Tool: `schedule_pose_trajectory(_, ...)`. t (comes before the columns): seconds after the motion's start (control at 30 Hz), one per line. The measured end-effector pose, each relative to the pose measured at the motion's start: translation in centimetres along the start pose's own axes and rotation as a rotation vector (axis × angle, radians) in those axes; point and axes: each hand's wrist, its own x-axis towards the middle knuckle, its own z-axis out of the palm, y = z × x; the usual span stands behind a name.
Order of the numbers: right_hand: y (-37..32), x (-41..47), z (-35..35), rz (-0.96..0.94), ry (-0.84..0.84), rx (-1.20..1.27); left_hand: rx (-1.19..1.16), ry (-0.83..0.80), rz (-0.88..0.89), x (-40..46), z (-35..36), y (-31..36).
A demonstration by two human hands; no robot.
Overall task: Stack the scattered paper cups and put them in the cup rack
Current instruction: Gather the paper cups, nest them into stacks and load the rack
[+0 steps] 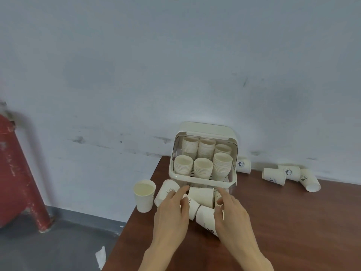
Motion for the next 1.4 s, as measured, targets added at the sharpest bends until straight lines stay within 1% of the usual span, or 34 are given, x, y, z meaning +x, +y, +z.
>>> schedule_pose_trajectory(0.37, 1.1, -2.9, -1.6, 0.065, -0.027, 0.026, -0.055, -0.019, -0.027, -1.7, 1.2, 0.1)
schedule_pose_trajectory(0.77, 2.7, -3.8, -1.1, 0.122, -0.050, 0.020, -0.074, -0.106, -0.054, -2.7, 3.2, -0.7)
schedule_pose_trajectory(0.97, 3.9, -4.6, 0.1, 0.283, -0.017, -0.037, -0.060, -0.143, -0.033, -3.0, 4.3, -1.0)
schedule_pose_trajectory(1.1, 3.8, -4.1, 1.2, 0.385, -0.067, -0.053, -0.059, -0.152, -0.028, -3.1, 4.8, -1.4)
schedule_pose_trajectory(1.23, 3.4, -3.7, 2.4, 0.430, -0.131, -0.043, -0.072, -0.157, -0.037, -3.4, 5.1, -1.7)
schedule_pose_trajectory(1.4, 3.2, -3.6, 3.9, 0.468, -0.152, -0.045, -0.055, -0.147, -0.028, -3.2, 5.1, -2.3)
